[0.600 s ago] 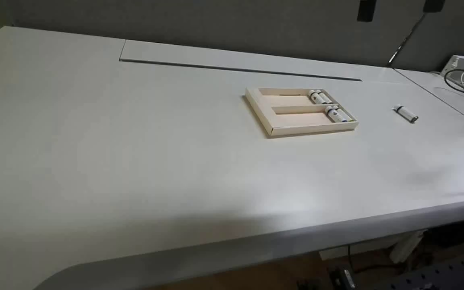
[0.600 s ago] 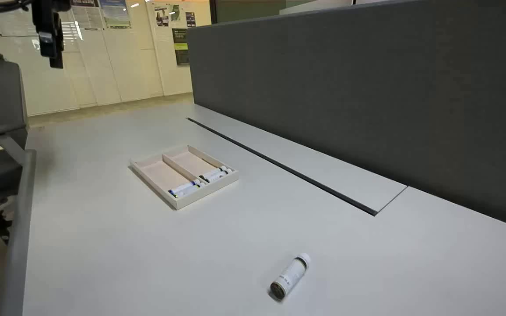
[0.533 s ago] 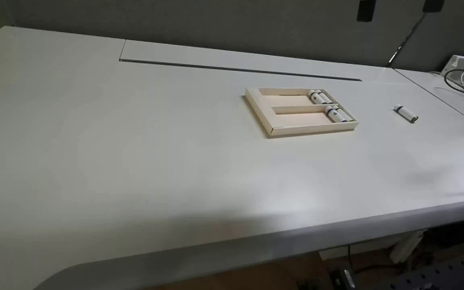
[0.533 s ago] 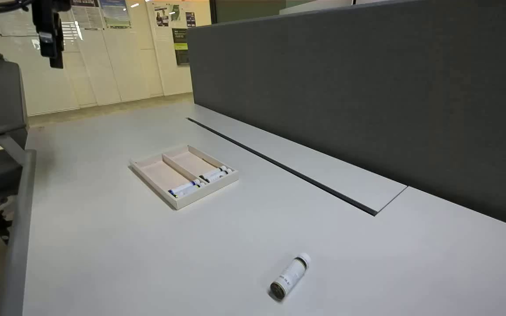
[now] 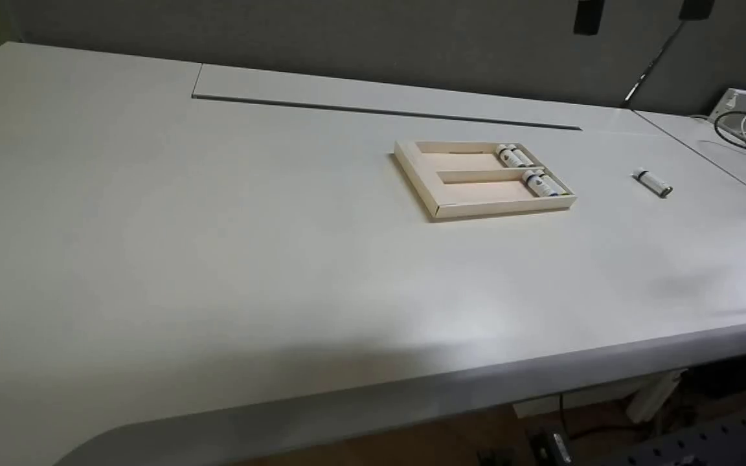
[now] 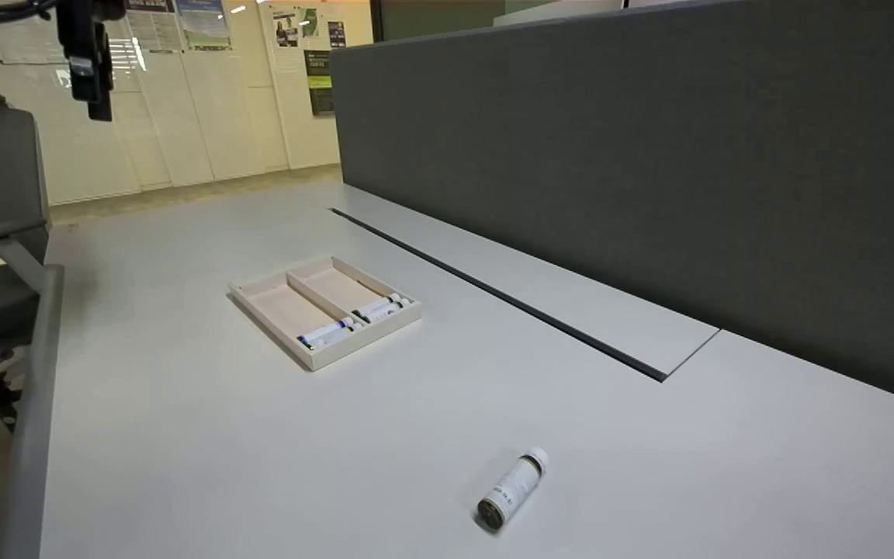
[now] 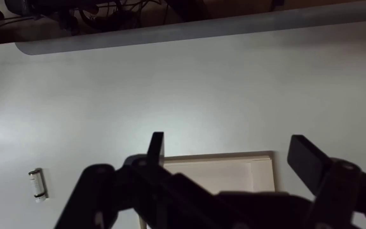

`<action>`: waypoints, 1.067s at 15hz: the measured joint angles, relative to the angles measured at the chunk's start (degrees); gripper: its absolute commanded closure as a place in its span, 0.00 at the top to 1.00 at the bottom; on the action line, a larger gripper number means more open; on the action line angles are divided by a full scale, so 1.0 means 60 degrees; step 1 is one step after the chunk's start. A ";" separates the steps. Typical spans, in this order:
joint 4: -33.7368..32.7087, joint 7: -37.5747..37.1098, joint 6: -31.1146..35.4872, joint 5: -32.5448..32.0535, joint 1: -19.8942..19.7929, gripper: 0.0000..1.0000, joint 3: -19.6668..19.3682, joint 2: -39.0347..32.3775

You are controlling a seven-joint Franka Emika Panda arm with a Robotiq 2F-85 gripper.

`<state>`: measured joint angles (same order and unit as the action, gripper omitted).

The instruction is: Pick up the bottle from the table and place it on the tray

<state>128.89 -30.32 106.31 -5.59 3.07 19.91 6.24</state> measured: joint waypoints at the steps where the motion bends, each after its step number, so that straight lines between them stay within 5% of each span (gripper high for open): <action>1: 0.0000 0.0000 0.0000 0.0000 0.0000 1.00 0.0000 0.0000; 5: 0.0077 0.0300 0.0614 -0.0036 0.0220 1.00 -0.0529 -0.0008; 8: 0.0180 0.1705 0.1628 -0.0050 0.0069 1.00 -0.1396 -0.0140; 12: 0.0035 0.4473 0.2501 -0.0128 -0.0597 1.00 -0.2782 -0.0719; 16: -0.0775 0.5829 0.2595 -0.0516 -0.1469 1.00 -0.3961 -0.1577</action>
<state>124.25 4.65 121.88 -8.68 -5.74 -3.86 -3.23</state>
